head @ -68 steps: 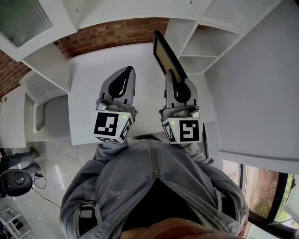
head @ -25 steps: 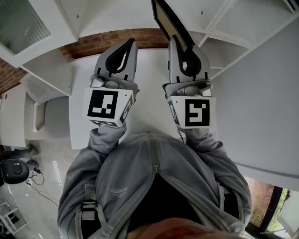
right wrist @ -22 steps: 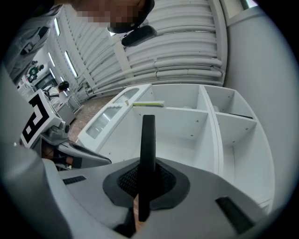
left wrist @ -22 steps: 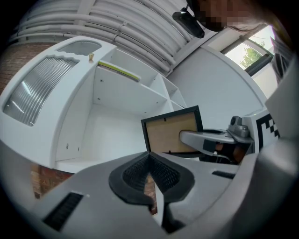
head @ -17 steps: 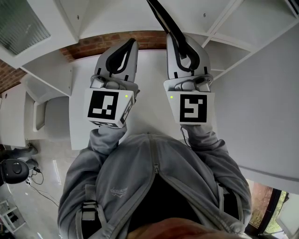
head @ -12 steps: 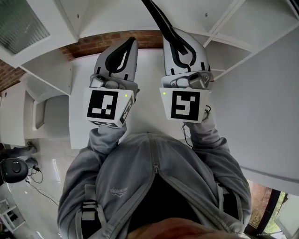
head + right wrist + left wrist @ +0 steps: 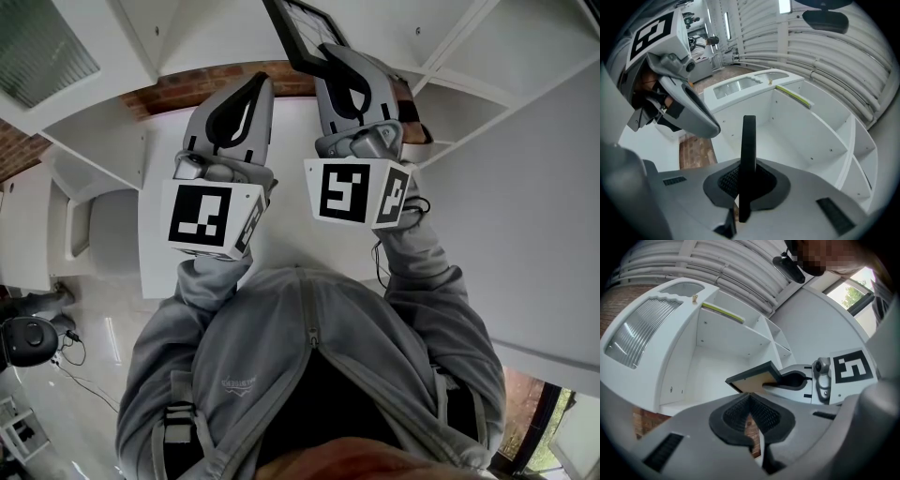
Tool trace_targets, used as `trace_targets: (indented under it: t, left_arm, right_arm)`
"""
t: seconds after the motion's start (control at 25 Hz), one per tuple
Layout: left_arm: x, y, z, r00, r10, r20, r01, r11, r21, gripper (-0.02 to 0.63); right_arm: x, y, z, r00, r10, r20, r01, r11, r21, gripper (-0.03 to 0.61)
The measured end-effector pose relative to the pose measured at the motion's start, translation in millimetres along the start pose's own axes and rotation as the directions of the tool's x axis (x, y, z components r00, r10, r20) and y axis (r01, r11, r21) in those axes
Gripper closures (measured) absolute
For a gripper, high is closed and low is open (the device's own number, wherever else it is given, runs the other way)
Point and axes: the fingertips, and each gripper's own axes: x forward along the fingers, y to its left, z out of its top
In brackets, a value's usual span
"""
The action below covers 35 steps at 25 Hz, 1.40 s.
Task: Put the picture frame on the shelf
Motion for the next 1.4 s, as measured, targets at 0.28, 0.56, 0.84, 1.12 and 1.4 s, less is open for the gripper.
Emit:
trace_targets:
  t: [0.28, 0.56, 0.84, 1.12, 1.4]
  left_arm:
    - [-3, 3, 2, 1.000, 0.010, 0.007, -0.010, 1.000, -0.005, 0.606]
    - [-4, 1, -1, 0.999, -0.046, 0.003, 0.046, 0.999, 0.005, 0.501]
    - [2, -1, -3, 0.997, -0.072, 0.001, 0.072, 0.997, -0.020, 0.494]
    - [3, 1, -3, 0.998, -0.067, 0.013, 0.068, 0.997, -0.039, 0.526]
    - [3, 1, -2, 0.998, -0.056, 0.014, 0.056, 0.998, -0.042, 0.528]
  right_arm:
    - [12, 15, -7, 0.998, 0.048, -0.039, -0.051, 0.995, -0.082, 0.545]
    - [24, 28, -9, 0.996, 0.061, -0.067, -0.072, 0.983, -0.171, 0.545]
    - [26, 33, -9, 0.995, 0.067, -0.071, -0.081, 0.972, -0.221, 0.543]
    - [29, 36, -7, 0.994, 0.091, -0.066, -0.105, 0.962, -0.252, 0.542]
    - [18, 32, -16, 0.984, 0.169, -0.057, -0.173, 0.981, -0.089, 0.389]
